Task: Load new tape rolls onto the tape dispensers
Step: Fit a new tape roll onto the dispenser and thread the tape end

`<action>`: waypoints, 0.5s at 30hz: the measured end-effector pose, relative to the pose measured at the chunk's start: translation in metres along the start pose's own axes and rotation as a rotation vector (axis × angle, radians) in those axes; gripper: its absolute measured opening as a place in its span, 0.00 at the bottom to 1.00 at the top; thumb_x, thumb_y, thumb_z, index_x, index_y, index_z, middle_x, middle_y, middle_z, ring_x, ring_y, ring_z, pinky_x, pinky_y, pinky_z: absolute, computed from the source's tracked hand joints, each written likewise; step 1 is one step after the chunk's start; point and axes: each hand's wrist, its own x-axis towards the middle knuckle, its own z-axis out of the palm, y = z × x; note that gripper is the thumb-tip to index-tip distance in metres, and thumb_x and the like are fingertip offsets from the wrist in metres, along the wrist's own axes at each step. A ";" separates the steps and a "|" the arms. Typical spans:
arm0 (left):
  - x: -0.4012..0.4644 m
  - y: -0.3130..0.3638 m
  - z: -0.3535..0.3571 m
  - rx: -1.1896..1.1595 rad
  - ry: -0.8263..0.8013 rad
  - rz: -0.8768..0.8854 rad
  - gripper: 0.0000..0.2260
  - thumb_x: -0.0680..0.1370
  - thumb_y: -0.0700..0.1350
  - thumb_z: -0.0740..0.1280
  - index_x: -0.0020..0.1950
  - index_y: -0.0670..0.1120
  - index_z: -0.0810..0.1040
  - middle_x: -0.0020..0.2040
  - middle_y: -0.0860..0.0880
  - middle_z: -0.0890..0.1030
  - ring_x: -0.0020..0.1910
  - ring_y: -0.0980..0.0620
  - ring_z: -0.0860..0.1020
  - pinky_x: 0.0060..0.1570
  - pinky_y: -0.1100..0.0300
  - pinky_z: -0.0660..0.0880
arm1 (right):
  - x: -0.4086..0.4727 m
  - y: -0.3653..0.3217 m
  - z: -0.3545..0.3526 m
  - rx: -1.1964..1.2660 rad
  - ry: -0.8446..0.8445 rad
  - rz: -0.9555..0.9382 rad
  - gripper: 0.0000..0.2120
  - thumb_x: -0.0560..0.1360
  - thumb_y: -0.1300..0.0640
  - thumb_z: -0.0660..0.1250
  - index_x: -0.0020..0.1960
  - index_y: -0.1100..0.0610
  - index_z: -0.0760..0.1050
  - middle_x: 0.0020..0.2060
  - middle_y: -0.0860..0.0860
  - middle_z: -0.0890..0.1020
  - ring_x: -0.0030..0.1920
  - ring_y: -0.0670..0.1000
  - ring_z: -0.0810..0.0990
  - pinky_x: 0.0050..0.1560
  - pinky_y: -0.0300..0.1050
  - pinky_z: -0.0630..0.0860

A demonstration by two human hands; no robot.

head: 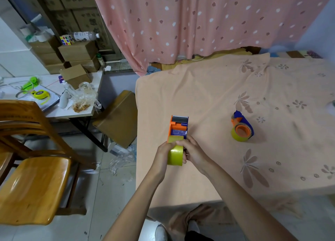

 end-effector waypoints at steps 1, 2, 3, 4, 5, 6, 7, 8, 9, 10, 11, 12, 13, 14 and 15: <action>-0.001 0.000 -0.001 -0.015 -0.014 0.005 0.14 0.73 0.48 0.56 0.45 0.43 0.78 0.31 0.42 0.78 0.35 0.47 0.78 0.40 0.56 0.76 | 0.001 0.000 -0.001 0.008 -0.010 0.002 0.26 0.67 0.50 0.67 0.63 0.56 0.72 0.35 0.52 0.76 0.23 0.47 0.71 0.31 0.39 0.74; -0.002 -0.001 -0.002 -0.025 -0.027 0.010 0.14 0.72 0.47 0.56 0.46 0.43 0.78 0.31 0.42 0.78 0.35 0.47 0.78 0.40 0.56 0.76 | 0.001 0.000 -0.002 0.015 -0.029 -0.002 0.26 0.68 0.50 0.68 0.64 0.56 0.71 0.36 0.51 0.76 0.23 0.46 0.72 0.31 0.39 0.74; -0.003 -0.001 -0.002 -0.036 -0.040 0.017 0.14 0.72 0.46 0.55 0.48 0.42 0.78 0.31 0.42 0.79 0.35 0.47 0.78 0.40 0.56 0.76 | 0.000 -0.001 -0.003 0.021 -0.053 -0.011 0.27 0.68 0.50 0.68 0.65 0.55 0.71 0.38 0.51 0.77 0.24 0.45 0.73 0.31 0.39 0.74; -0.003 -0.001 -0.002 -0.048 -0.051 0.022 0.15 0.72 0.46 0.55 0.48 0.42 0.77 0.31 0.43 0.79 0.35 0.47 0.78 0.40 0.55 0.76 | -0.001 -0.001 -0.005 0.030 -0.077 -0.027 0.27 0.69 0.49 0.68 0.66 0.53 0.70 0.41 0.52 0.77 0.25 0.45 0.73 0.32 0.40 0.74; -0.003 -0.001 -0.002 -0.059 -0.048 0.021 0.15 0.73 0.47 0.55 0.49 0.41 0.77 0.30 0.42 0.79 0.35 0.46 0.78 0.41 0.55 0.77 | -0.001 -0.001 -0.007 0.038 -0.089 -0.059 0.28 0.69 0.48 0.68 0.68 0.51 0.68 0.45 0.53 0.78 0.26 0.47 0.73 0.33 0.41 0.74; -0.003 -0.001 -0.002 -0.067 -0.023 0.014 0.15 0.73 0.47 0.55 0.48 0.40 0.77 0.31 0.42 0.79 0.35 0.46 0.78 0.41 0.54 0.77 | -0.002 -0.001 -0.009 0.041 -0.087 -0.104 0.30 0.69 0.49 0.69 0.69 0.48 0.66 0.49 0.53 0.78 0.29 0.48 0.74 0.35 0.43 0.74; -0.003 0.000 -0.002 -0.077 0.014 0.002 0.16 0.74 0.48 0.55 0.48 0.40 0.78 0.31 0.41 0.79 0.36 0.45 0.79 0.42 0.52 0.77 | -0.004 0.002 -0.011 0.032 -0.072 -0.159 0.32 0.69 0.49 0.70 0.70 0.46 0.63 0.54 0.53 0.78 0.33 0.48 0.75 0.37 0.43 0.75; -0.001 0.001 -0.003 -0.078 0.053 -0.009 0.17 0.74 0.49 0.56 0.48 0.39 0.78 0.32 0.40 0.79 0.37 0.44 0.79 0.45 0.50 0.77 | -0.006 0.005 -0.013 0.015 -0.051 -0.216 0.34 0.68 0.51 0.72 0.71 0.44 0.62 0.60 0.53 0.77 0.38 0.49 0.76 0.40 0.43 0.75; 0.000 0.001 -0.003 -0.070 0.075 -0.015 0.18 0.75 0.50 0.56 0.48 0.38 0.78 0.33 0.39 0.79 0.39 0.43 0.79 0.47 0.48 0.77 | -0.008 0.008 -0.013 -0.020 -0.031 -0.271 0.35 0.68 0.52 0.73 0.70 0.44 0.62 0.64 0.53 0.74 0.43 0.50 0.77 0.42 0.42 0.76; 0.000 0.004 -0.002 -0.055 0.079 -0.012 0.18 0.78 0.50 0.56 0.48 0.38 0.78 0.33 0.39 0.79 0.39 0.42 0.79 0.47 0.47 0.77 | -0.013 0.009 -0.012 -0.063 -0.016 -0.320 0.34 0.67 0.52 0.73 0.69 0.44 0.63 0.66 0.54 0.71 0.49 0.52 0.78 0.43 0.41 0.76; -0.001 0.007 0.000 -0.035 0.077 -0.001 0.18 0.80 0.48 0.54 0.47 0.39 0.79 0.33 0.39 0.79 0.38 0.43 0.78 0.44 0.49 0.77 | -0.016 0.010 -0.011 -0.111 0.002 -0.352 0.32 0.66 0.52 0.73 0.67 0.43 0.65 0.67 0.55 0.69 0.55 0.54 0.77 0.44 0.40 0.76; -0.002 0.011 0.003 -0.018 0.072 0.012 0.18 0.82 0.47 0.53 0.46 0.40 0.79 0.33 0.40 0.79 0.36 0.44 0.78 0.41 0.52 0.77 | -0.018 0.008 -0.009 -0.151 0.024 -0.365 0.30 0.66 0.51 0.73 0.65 0.42 0.67 0.67 0.55 0.68 0.59 0.54 0.77 0.44 0.41 0.76; -0.003 0.014 0.005 -0.007 0.064 0.024 0.19 0.83 0.47 0.52 0.45 0.40 0.79 0.32 0.41 0.79 0.34 0.44 0.78 0.39 0.53 0.77 | -0.019 0.005 -0.007 -0.183 0.050 -0.362 0.27 0.66 0.51 0.73 0.62 0.42 0.70 0.65 0.55 0.67 0.57 0.54 0.77 0.44 0.42 0.77; -0.003 0.015 0.006 0.011 0.059 0.033 0.20 0.83 0.47 0.51 0.45 0.39 0.78 0.30 0.42 0.78 0.33 0.44 0.77 0.38 0.55 0.76 | -0.020 0.002 -0.006 -0.199 0.067 -0.355 0.24 0.66 0.51 0.73 0.60 0.43 0.72 0.64 0.56 0.68 0.51 0.55 0.79 0.43 0.44 0.77; -0.003 0.015 0.008 0.035 0.060 0.037 0.20 0.83 0.49 0.51 0.47 0.38 0.78 0.29 0.43 0.78 0.33 0.45 0.77 0.37 0.55 0.76 | -0.019 -0.002 -0.005 -0.199 0.073 -0.347 0.21 0.66 0.52 0.73 0.58 0.44 0.74 0.62 0.58 0.69 0.43 0.56 0.79 0.41 0.44 0.77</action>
